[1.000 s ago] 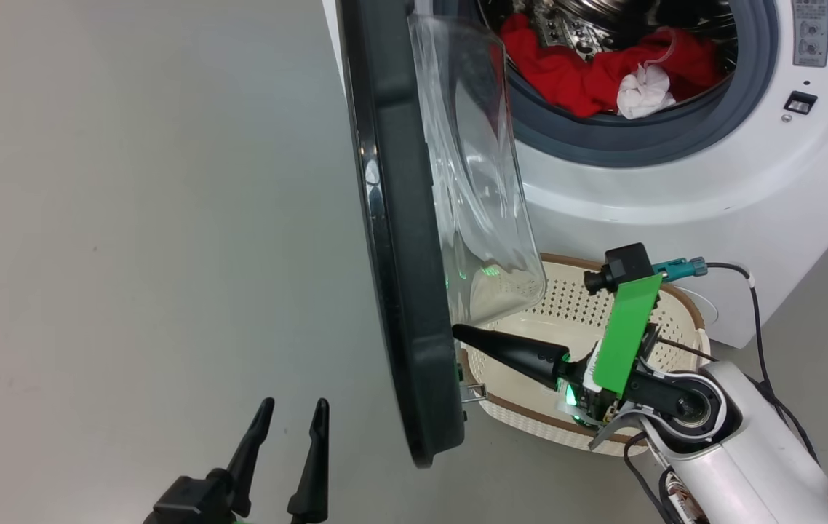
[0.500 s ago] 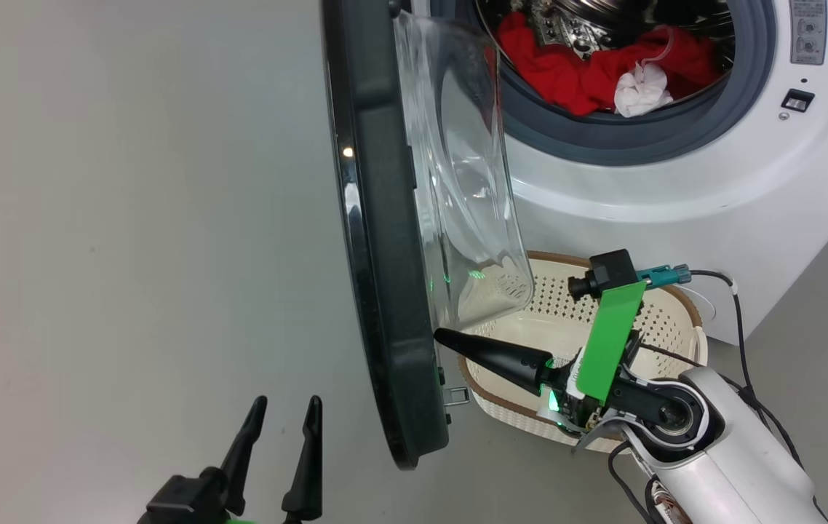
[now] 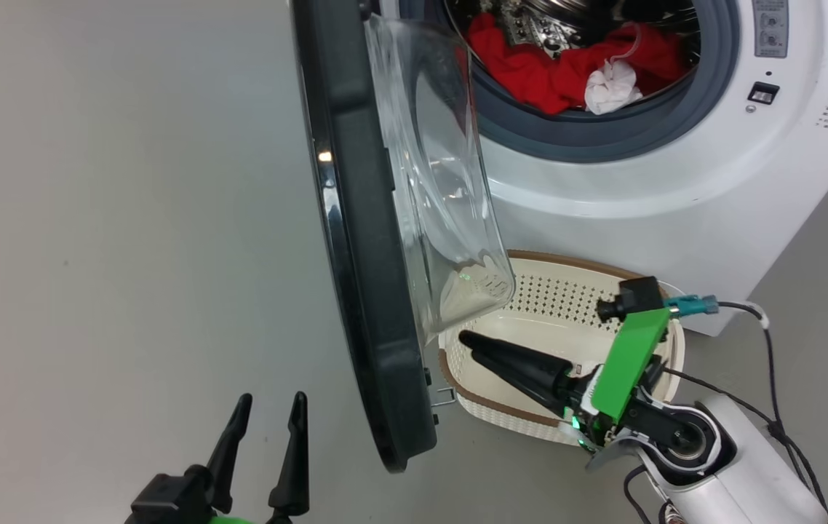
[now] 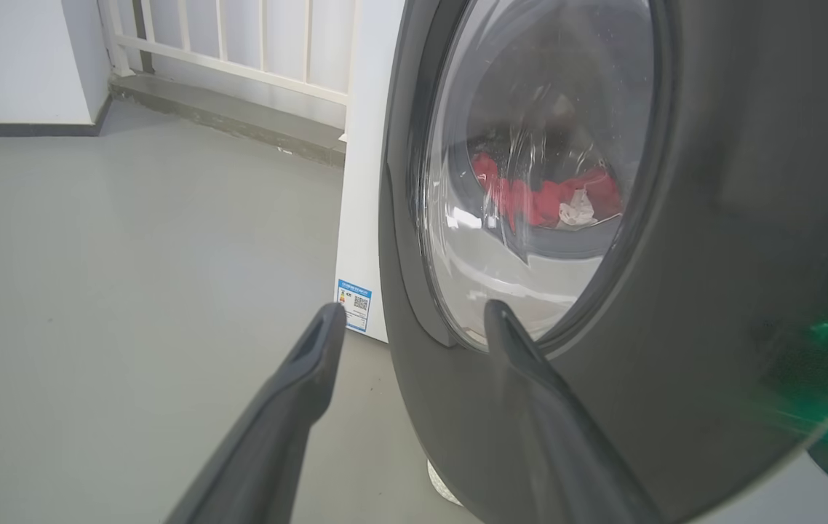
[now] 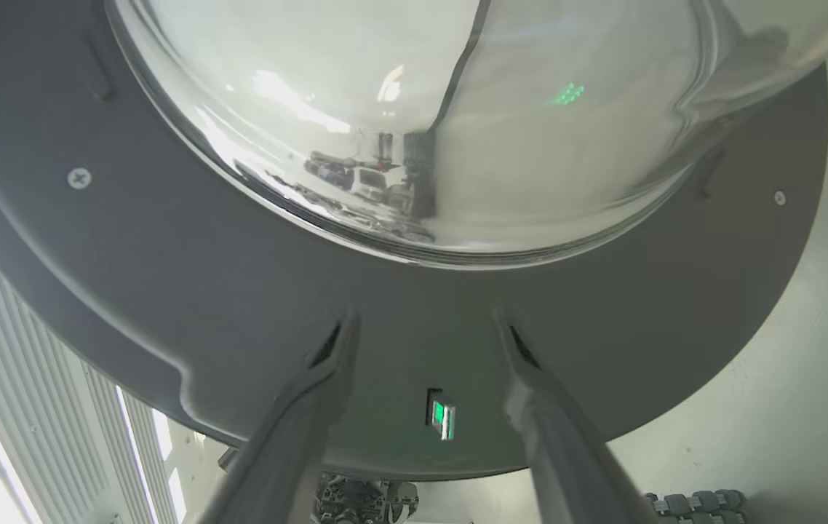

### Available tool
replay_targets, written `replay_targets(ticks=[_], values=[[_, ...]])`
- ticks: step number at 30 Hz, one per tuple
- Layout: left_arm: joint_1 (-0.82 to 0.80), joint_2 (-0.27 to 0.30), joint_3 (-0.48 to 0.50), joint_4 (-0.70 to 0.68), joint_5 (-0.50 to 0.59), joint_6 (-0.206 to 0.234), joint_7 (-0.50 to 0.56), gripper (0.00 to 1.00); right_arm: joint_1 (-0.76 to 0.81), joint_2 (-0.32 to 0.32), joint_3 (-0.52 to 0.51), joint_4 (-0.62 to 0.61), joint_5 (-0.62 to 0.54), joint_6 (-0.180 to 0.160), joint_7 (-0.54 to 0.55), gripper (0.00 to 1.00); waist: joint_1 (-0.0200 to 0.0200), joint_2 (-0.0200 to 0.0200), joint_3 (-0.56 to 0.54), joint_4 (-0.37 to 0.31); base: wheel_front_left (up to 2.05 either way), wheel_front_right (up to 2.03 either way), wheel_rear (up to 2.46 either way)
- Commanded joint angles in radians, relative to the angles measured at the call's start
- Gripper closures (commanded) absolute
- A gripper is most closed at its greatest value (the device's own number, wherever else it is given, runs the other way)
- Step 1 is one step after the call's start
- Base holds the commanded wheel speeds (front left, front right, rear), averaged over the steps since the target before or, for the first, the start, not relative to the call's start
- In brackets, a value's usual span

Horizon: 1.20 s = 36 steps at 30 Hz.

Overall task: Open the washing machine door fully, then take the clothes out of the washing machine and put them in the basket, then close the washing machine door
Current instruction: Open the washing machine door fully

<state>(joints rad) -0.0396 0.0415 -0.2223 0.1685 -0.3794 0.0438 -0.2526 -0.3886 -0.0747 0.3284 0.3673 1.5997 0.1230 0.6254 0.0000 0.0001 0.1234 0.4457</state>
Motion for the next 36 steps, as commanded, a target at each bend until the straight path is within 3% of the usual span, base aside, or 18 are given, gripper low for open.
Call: replay_targets(ticks=[1,20,28,36], values=[[-0.007,0.009,0.04,-0.022,0.007,0.001,-0.009,0.0,0.007,0.001,-0.005,-0.022,-0.013,0.008,-0.019,0.0,0.0,-0.0001,-0.002,-0.011,0.0,0.0,0.0],[0.015,0.009,0.072,-0.019,0.016,-0.007,-0.009,0.0,0.187,-0.07,-0.096,-0.005,-0.05,0.008,-0.183,0.0,0.0,-0.0001,-0.028,-0.05,0.0,0.0,0.0],[0.024,0.009,0.083,-0.017,0.019,-0.01,-0.009,0.0,0.248,-0.106,-0.08,-0.008,-0.147,0.008,-0.341,0.0,0.0,-0.0001,-0.034,-0.07,0.0,0.0,0.0],[0.024,0.009,0.085,-0.011,0.017,-0.011,-0.009,0.0,0.257,-0.183,0.035,0.012,-0.287,0.008,-0.568,0.0,0.0,-0.0001,-0.037,-0.081,0.0,0.0,0.0]])
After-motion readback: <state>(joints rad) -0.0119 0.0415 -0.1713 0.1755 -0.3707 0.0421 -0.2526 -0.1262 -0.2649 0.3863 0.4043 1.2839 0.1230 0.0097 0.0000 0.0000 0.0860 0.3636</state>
